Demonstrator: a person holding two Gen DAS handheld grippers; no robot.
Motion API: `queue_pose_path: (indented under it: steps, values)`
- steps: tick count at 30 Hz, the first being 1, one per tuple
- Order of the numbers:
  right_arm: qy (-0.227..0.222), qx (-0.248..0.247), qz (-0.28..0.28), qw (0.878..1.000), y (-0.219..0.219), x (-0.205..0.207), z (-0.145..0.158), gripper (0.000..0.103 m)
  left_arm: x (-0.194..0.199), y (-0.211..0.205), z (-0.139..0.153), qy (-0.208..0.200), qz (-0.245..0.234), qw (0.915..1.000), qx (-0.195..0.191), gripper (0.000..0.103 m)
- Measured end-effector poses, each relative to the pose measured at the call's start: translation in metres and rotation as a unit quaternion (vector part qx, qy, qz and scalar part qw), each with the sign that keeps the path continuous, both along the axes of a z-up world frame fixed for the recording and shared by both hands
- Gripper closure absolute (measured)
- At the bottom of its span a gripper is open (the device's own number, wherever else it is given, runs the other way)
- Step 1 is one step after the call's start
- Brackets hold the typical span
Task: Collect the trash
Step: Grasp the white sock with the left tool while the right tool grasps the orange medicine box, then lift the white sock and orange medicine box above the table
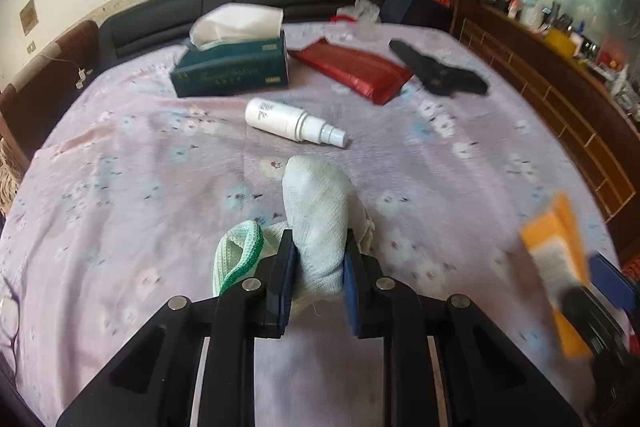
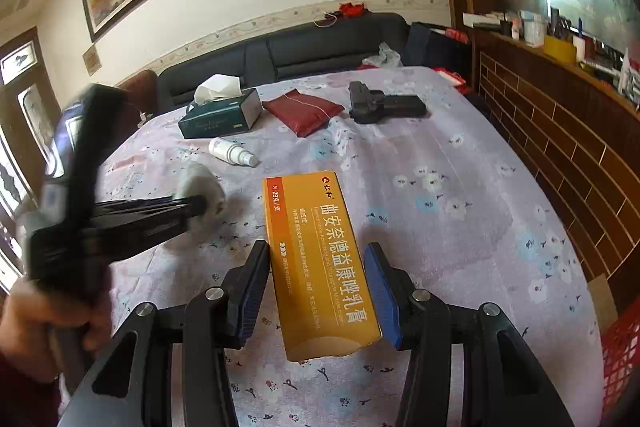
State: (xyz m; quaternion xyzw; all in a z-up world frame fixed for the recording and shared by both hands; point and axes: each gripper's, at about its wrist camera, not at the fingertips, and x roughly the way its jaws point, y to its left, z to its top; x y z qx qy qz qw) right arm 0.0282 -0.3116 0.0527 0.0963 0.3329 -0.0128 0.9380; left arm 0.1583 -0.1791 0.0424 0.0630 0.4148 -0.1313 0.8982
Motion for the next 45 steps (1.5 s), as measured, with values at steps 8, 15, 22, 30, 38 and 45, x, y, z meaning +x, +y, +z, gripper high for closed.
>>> queue_pose_path:
  steps: [8, 15, 22, 30, 38, 45]
  values:
    - [-0.01, -0.03, 0.007, 0.999, 0.013, -0.002, 0.007, 0.051, -0.097, 0.043, 0.039, -0.054, 0.01, 0.9983, -0.022, 0.083]
    - [0.003, -0.017, 0.019, 1.0, 0.028, -0.026, 0.025, 0.051, -0.165, 0.068, 0.054, -0.087, 0.006, 0.996, -0.02, 0.083]
    - [-0.013, -0.04, 0.03, 0.999, 0.047, -0.105, 0.044, 0.05, -0.235, 0.077, 0.05, -0.121, 0.009, 0.9923, -0.024, 0.083]
    - [-0.038, -0.049, 0.016, 0.998, 0.067, -0.196, 0.039, 0.05, -0.294, 0.079, 0.039, -0.155, 0.028, 0.9869, -0.035, 0.083]
    - [-0.035, -0.057, -0.004, 0.998, 0.071, -0.228, 0.028, 0.05, -0.319, 0.082, 0.029, -0.157, 0.041, 0.9861, -0.036, 0.082]
    - [-0.035, -0.064, 0.003, 0.997, 0.08, -0.233, 0.023, 0.05, -0.317, 0.083, 0.021, -0.159, 0.051, 0.9858, -0.014, 0.082]
